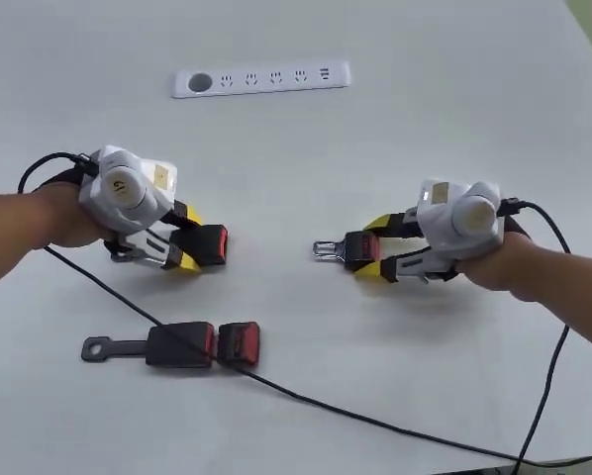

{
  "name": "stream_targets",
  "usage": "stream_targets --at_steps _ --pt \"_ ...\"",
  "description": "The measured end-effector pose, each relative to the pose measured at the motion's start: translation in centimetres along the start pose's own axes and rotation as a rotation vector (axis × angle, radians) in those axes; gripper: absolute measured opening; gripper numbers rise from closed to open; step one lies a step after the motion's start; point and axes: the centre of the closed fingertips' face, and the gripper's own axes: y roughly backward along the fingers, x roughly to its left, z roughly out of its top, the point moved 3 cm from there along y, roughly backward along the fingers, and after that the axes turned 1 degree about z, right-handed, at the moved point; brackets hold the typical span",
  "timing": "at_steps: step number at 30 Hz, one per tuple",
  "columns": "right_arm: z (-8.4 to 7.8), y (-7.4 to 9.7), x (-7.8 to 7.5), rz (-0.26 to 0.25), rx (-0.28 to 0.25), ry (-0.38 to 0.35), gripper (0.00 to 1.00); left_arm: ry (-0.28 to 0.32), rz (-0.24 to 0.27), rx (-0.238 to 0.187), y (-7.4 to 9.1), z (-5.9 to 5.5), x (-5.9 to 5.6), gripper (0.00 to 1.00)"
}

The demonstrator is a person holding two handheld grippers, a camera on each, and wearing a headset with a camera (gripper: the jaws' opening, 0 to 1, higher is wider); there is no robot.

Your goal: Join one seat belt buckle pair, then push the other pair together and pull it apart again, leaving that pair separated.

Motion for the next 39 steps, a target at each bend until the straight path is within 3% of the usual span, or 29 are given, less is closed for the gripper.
stream_targets --at_steps 8,10,13,14,16,17,20,24,26,29,31,33,39 --pt "0.1 -0.1 0.0 -0.006 -0.002 -0.003 0.38 -0.004 0.001 0.012 0.0 0.1 -0.1 0.36" --pt "0.1 -0.2 0.3 0.008 0.002 0.014 0.44 0.001 0.001 0.016 0.0 0.1 0.0 0.36" --pt "0.2 -0.3 -0.1 -0.045 0.017 -0.011 0.55 0.014 -0.008 0.035 -0.1 0.3 -0.2 0.39" --pt "0.1 -0.3 -0.1 -0.053 0.004 -0.033 0.58 0.037 -0.024 0.037 0.0 0.3 -0.5 0.42" --pt "0.5 -0.1 -0.4 -0.097 -0.042 -0.080 0.66 0.108 0.025 0.035 0.3 0.4 -0.2 0.47" --pt "0.5 0.0 -0.6 -0.118 -0.046 -0.091 0.70 0.100 0.053 0.012 0.5 0.7 0.2 0.48" --pt "0.7 0.4 -0.7 -0.172 -0.044 -0.105 0.77 0.203 0.114 -0.076 1.5 1.5 0.3 0.57" --pt "1.5 1.2 -1.2 -0.261 -0.090 -0.144 0.84 0.282 0.201 -0.102 2.7 1.5 0.3 0.78" --pt "2.1 1.7 -1.1 -0.311 -0.121 -0.159 0.87 0.313 0.245 -0.139 3.3 1.8 0.3 0.86" --pt "2.7 2.1 -0.8 -0.360 -0.150 -0.184 0.92 0.431 0.340 -0.244 4.9 2.5 0.2 0.87" --pt "3.1 2.3 -0.3 -0.374 -0.155 -0.183 0.93 0.468 0.374 -0.277 5.6 2.5 0.1 0.90" --pt "3.5 2.7 0.0 -0.403 -0.172 -0.188 0.95 0.515 0.398 -0.313 6.3 2.5 -0.7 0.94" --pt "4.0 3.8 1.4 -0.454 -0.200 -0.203 0.96 0.546 0.449 -0.368 8.0 2.7 -3.1 0.97"
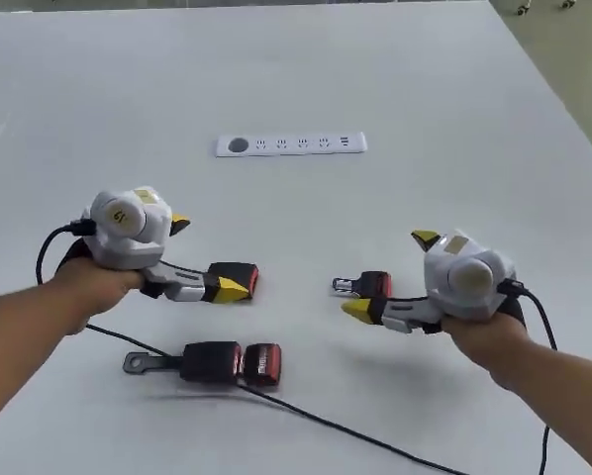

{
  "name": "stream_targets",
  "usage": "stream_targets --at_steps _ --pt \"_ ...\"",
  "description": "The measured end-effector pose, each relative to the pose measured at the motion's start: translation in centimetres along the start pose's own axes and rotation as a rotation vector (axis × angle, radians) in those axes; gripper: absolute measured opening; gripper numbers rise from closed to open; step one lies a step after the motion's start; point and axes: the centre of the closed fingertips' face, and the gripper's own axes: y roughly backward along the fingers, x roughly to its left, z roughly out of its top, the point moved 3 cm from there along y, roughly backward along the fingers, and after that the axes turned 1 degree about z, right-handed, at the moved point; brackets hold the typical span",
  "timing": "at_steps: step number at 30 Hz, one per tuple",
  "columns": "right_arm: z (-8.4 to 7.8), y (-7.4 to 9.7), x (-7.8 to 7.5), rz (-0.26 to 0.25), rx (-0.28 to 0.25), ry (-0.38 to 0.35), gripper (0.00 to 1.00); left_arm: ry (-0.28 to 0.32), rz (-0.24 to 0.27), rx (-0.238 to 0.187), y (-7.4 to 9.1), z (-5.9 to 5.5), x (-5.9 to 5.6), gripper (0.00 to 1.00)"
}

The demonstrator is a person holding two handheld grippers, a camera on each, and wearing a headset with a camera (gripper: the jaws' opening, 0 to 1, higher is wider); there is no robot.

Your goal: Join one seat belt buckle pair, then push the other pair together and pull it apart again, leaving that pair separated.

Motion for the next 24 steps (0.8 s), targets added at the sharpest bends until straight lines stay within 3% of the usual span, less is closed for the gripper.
stream_targets --at_steps 4,8,12,19,21,22,24 --pt "0.1 1.1 0.7 -0.030 -0.021 -0.022 0.98 0.030 0.031 -0.045 1.8 0.1 -1.1 1.00" --pt "0.1 2.3 1.9 -0.042 -0.033 -0.032 0.99 0.012 0.045 -0.065 3.5 -0.1 -2.3 1.00" --pt "0.0 3.3 3.1 -0.053 -0.047 -0.049 1.00 0.086 0.106 -0.142 5.8 0.1 -2.8 1.00" --pt "-0.2 5.9 5.5 -0.055 -0.079 -0.047 1.00 0.100 0.150 -0.178 9.5 -1.6 -5.3 1.00" --pt "-0.3 6.7 6.0 -0.056 -0.077 -0.037 1.00 0.100 0.164 -0.210 10.5 -1.8 -6.0 1.00" --pt "-0.4 7.0 6.1 -0.058 -0.082 -0.039 1.00 0.111 0.173 -0.222 10.7 -1.9 -6.0 1.00" --pt "-0.6 7.7 6.3 -0.069 -0.084 -0.045 1.00 0.162 0.186 -0.204 11.2 -2.9 -6.3 1.00"
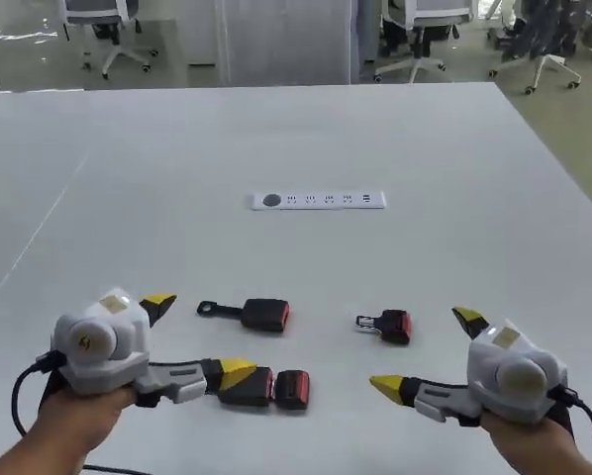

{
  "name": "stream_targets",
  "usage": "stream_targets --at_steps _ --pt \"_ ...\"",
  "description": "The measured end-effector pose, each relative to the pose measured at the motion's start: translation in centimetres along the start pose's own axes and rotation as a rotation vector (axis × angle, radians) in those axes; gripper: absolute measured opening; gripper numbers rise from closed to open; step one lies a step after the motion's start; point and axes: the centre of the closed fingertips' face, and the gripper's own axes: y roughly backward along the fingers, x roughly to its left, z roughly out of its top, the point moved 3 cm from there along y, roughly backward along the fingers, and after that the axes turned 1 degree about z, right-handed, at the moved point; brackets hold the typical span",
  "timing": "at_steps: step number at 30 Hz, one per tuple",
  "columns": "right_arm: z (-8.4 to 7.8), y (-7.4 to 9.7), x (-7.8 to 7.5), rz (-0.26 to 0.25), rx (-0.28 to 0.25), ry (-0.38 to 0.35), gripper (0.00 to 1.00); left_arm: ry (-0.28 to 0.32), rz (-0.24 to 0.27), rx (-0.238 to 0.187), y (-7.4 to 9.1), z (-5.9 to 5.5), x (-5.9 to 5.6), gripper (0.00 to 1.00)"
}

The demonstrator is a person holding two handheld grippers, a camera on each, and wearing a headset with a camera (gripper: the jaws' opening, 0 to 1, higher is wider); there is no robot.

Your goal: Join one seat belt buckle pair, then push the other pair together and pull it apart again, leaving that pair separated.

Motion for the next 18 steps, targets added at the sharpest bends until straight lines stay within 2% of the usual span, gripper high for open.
stream_targets --at_steps 5,9,10,11,14,17,18 --pt "-0.1 2.1 0.8 -0.020 -0.023 -0.013 1.00 -0.016 0.000 -0.001 1.3 -1.3 -1.3 1.00" --pt "-0.7 3.8 1.6 -0.030 -0.032 -0.026 1.00 -0.002 -0.008 -0.015 2.1 -1.4 -2.4 1.00" --pt "-1.1 4.3 1.9 -0.030 -0.031 -0.030 1.00 -0.057 -0.027 -0.019 2.3 -1.2 -3.0 1.00" --pt "-1.3 4.6 2.0 -0.034 -0.026 -0.027 1.00 -0.080 -0.018 -0.018 2.4 -1.2 -3.0 1.00" --pt "-2.0 5.4 2.5 -0.037 -0.021 -0.039 1.00 -0.063 -0.034 -0.009 2.4 -1.7 -3.2 1.00" --pt "-2.6 5.6 2.7 -0.031 -0.007 -0.040 1.00 -0.062 -0.032 0.007 2.4 -2.1 -2.7 1.00" --pt "-2.8 5.6 2.8 -0.024 0.001 -0.035 1.00 -0.066 -0.050 0.013 2.3 -2.1 -2.7 1.00"
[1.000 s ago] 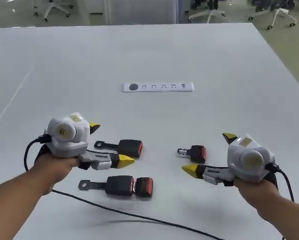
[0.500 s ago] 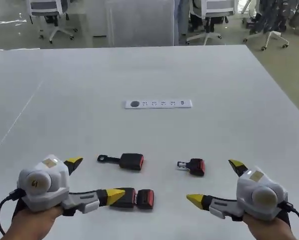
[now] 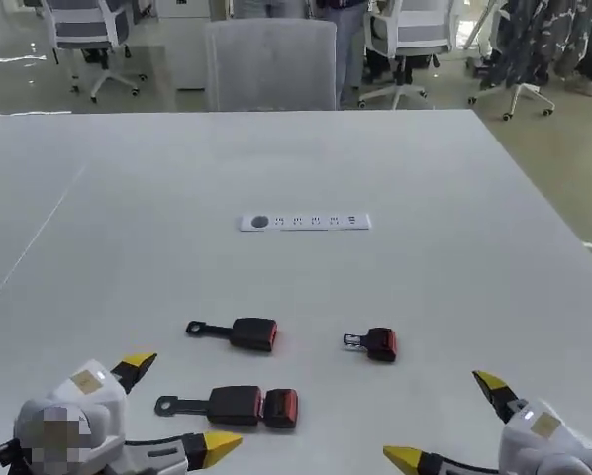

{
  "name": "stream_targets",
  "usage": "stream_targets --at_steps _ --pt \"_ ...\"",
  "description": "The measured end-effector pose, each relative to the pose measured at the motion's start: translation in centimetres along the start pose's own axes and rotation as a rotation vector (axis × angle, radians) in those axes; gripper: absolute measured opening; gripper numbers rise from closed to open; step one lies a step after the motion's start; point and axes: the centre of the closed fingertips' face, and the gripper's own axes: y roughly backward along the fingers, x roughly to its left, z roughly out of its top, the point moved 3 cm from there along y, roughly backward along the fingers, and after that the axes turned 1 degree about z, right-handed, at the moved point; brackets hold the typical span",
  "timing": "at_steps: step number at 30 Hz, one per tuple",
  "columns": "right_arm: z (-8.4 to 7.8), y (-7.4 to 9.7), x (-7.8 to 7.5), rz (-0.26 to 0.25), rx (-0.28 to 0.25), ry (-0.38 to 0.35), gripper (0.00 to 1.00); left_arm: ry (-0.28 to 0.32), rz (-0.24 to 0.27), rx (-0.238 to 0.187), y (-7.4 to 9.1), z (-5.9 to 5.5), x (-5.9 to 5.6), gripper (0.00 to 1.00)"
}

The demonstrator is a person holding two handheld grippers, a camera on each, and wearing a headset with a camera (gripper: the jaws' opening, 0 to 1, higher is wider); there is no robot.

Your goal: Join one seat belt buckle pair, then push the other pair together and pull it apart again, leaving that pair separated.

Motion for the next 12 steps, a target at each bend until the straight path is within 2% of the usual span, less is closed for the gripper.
stream_targets --at_steps 3,5,7,12 --pt "0.19 -0.08 0.24 0.028 -0.004 0.008 1.00 -0.025 -0.034 0.021 -0.04 -0.12 0.19 1.00" --pt "0.30 -0.19 0.31 0.043 -0.006 0.007 1.00 -0.011 -0.066 0.012 -0.02 0.01 0.26 1.00" --pt "0.33 -0.48 0.34 0.058 0.000 0.007 1.00 -0.036 -0.075 0.009 0.06 0.12 0.43 1.00" --pt "0.70 -0.75 0.89 0.092 -0.001 0.024 1.00 -0.033 -0.087 -0.013 0.31 0.76 0.67 1.00"
